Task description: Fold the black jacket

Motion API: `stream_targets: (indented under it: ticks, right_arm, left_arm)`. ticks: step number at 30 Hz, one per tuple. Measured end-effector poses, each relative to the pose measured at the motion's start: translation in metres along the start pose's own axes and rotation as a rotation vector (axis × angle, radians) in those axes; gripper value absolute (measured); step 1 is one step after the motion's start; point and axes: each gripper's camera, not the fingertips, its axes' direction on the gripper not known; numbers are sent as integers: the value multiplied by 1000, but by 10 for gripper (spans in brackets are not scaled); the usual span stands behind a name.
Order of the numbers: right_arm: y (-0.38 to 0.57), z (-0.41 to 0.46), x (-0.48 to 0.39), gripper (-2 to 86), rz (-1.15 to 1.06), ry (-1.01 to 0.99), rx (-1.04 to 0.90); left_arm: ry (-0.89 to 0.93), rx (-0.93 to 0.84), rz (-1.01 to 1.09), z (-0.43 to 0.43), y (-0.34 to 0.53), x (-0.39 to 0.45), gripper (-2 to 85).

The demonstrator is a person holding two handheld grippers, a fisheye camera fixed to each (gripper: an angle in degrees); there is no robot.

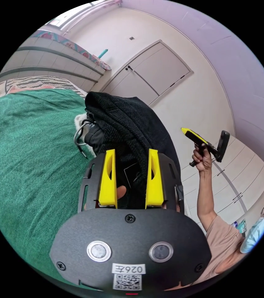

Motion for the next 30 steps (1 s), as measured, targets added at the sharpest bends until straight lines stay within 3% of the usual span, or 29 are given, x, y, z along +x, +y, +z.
stream_targets:
  ticks: [1, 2, 5, 8, 10, 16, 19, 21, 23, 24, 27, 30]
  right_arm:
    - [8, 1, 8, 3, 30, 145, -5]
    - [16, 11, 24, 31, 66, 159, -57]
    - [40, 55, 79, 127, 228, -94, -209]
    - [68, 98, 113, 134, 371, -289, -281]
    - [75, 96, 121, 113, 424, -300, -248]
    - [71, 34, 56, 8, 161, -2, -84]
    - [57, 9, 14, -5, -12, -287, -46]
    - [54, -9, -10, -4, -72, -197, -8]
    - [56, -22, 3, 8, 26, 54, 54]
    - [56, -20, 13, 23, 55, 70, 34]
    - [58, 14, 81, 144, 254, -76, -145]
    - [70, 50, 127, 102, 401, -331, -220]
  left_arm:
    - [14, 8, -7, -1, -6, 0, 147]
    - [24, 11, -11, -1, -13, 1, 144]
    - [50, 26, 1, 2, -29, 10, 140]
    - [60, 0, 40, 16, -44, 26, 142]
    - [41, -20, 69, 26, -51, 36, 148]
    - [31, 10, 54, 38, -62, 44, 143]
    - [55, 16, 23, 40, -66, 45, 140]
    - [50, 9, 34, 41, -68, 50, 142]
    - [53, 5, 36, 41, -68, 55, 145]
    - [54, 4, 35, 42, -68, 56, 146]
    - [53, -5, 39, 46, -69, 59, 148]
    - [48, 3, 40, 53, -65, 61, 149]
